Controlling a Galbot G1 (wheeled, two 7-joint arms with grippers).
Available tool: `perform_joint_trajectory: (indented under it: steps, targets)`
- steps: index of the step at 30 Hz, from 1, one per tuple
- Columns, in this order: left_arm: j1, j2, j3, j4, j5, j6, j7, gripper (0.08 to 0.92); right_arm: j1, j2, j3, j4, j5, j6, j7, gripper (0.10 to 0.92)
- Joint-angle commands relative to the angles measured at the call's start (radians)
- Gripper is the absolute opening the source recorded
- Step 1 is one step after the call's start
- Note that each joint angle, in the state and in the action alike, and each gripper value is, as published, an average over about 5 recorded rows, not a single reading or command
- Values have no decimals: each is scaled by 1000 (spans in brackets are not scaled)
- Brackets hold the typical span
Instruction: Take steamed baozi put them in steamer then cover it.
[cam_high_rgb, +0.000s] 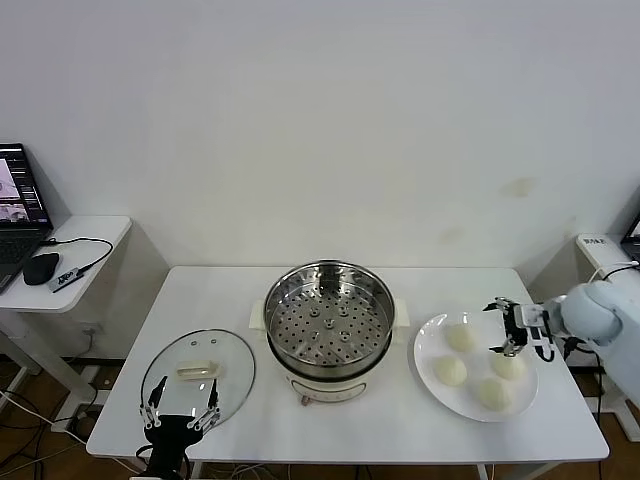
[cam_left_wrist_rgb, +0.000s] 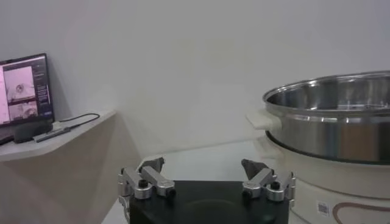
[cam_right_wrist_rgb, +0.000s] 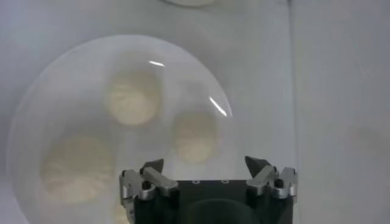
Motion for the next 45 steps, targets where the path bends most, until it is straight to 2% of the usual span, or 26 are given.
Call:
perform_joint_trajectory:
  steps: [1, 13, 23, 27, 38, 45]
  targets:
    - [-3, 0, -3, 3, 1, 0, -3, 823, 264, 95, -296, -197, -6, 9, -84, 823]
    - [-3, 12, -28, 2, -18, 0, -7, 823, 266, 230, -321, -295, -38, -3, -49, 823]
    - [-7, 13, -33, 6, -19, -1, -7, 823, 262, 258, -332, -341, -54, -18, -36, 814]
    - [-10, 12, -32, 8, -19, -1, -8, 823, 257, 260, -330, -348, -54, -24, -30, 772]
    - [-3, 12, -30, 4, -18, -3, -9, 823, 262, 250, -329, -335, -48, -26, -33, 577]
    - [-4, 14, -23, 2, -19, -2, -9, 823, 339, 155, -378, -231, 33, -28, -57, 557]
